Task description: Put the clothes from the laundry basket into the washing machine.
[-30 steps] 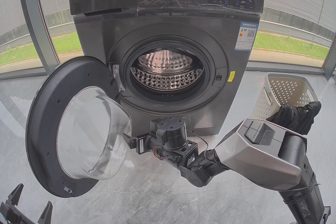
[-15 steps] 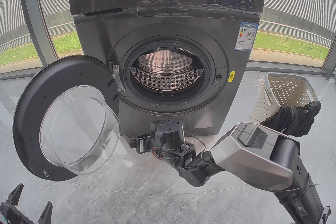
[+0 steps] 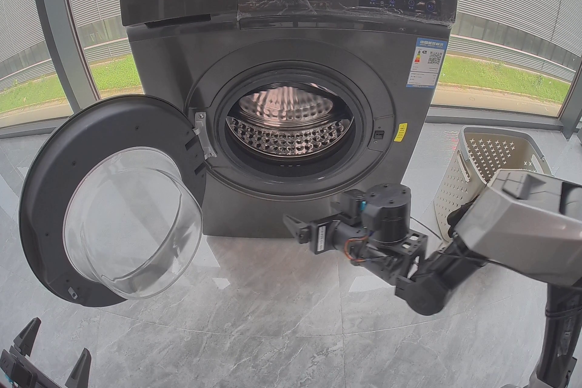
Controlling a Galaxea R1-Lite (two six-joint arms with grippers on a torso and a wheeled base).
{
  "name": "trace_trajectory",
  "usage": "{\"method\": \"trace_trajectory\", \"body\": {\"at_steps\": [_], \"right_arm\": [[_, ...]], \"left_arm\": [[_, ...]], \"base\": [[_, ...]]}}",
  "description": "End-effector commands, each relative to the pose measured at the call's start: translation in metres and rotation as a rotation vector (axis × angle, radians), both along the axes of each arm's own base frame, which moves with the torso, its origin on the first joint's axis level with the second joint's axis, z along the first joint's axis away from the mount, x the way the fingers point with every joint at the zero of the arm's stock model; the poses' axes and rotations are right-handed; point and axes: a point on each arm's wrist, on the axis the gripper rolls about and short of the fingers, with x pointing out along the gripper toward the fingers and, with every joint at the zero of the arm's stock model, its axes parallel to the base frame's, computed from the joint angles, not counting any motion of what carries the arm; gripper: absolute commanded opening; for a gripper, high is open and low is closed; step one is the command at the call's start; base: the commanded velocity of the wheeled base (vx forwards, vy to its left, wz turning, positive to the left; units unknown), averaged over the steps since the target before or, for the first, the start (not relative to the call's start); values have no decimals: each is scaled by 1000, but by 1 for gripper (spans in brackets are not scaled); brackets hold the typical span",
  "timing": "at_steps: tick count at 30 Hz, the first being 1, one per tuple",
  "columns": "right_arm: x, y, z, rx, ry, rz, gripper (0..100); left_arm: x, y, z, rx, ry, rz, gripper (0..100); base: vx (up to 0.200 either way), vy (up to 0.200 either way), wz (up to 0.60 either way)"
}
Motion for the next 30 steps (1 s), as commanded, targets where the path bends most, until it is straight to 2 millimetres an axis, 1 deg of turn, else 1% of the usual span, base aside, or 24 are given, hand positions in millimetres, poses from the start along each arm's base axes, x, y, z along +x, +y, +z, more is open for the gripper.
{"method": "trace_trajectory", "body": {"at_steps": [1, 5, 6, 7, 10, 11, 12, 16, 19, 20, 21, 23, 24, 26, 28, 29, 30], "right_arm": [[-45, -96, 62, 48, -113, -136, 100], [-70, -128, 63, 51, -121, -181, 100], [-70, -129, 62, 50, -120, -182, 100], [-81, -143, 67, 55, -131, -207, 100], [-91, -155, 73, 56, -144, -231, 100], [-98, -164, 76, 53, -156, -249, 100], [-104, -168, 78, 51, -163, -256, 100], [-130, -181, 85, 61, -187, -263, 100], [-151, -190, 85, 63, -193, -260, 100], [-152, -190, 86, 62, -195, -262, 100], [-164, -196, 85, 62, -200, -260, 100], [-173, -200, 87, 72, -217, -262, 100], [-173, -200, 87, 72, -217, -262, 100], [-187, -208, 89, 87, -246, -276, 100], [-192, -212, 92, 99, -261, -292, 100], [-200, -216, 97, 110, -286, -306, 100], [-200, -216, 97, 110, -286, -306, 100]], "left_arm": [[0, 0, -5, 1, 0, 0, 100], [0, 0, -5, 1, 0, -1, 100], [0, 0, -5, 1, 0, -1, 100], [0, 0, -5, -1, 0, 0, 100], [0, 0, -5, -1, 0, 0, 100], [0, 0, -5, -1, 0, -1, 100], [0, 0, -5, -1, 0, 0, 100], [0, 0, -5, -1, 0, -1, 100], [0, 0, -5, -1, 0, 0, 100], [0, 0, -5, -1, 0, 0, 100], [0, 0, -5, -1, 0, 0, 100], [0, 0, -5, -1, 0, 0, 100], [0, 0, -5, -1, 0, 0, 100], [0, 0, -5, -1, 0, 0, 100], [0, 0, -5, -1, 0, 0, 100], [0, 0, -5, -1, 0, 0, 100], [0, 0, -5, -1, 0, 0, 100]], "base": [[0, 0, 0], [0, 0, 0], [0, 0, 0], [0, 0, 0], [0, 0, 0], [0, 0, 0], [0, 0, 0], [0, 0, 0], [0, 0, 0], [0, 0, 0], [0, 0, 0], [0, 0, 0], [0, 0, 0], [0, 0, 0], [0, 0, 0], [0, 0, 0], [0, 0, 0]]}}
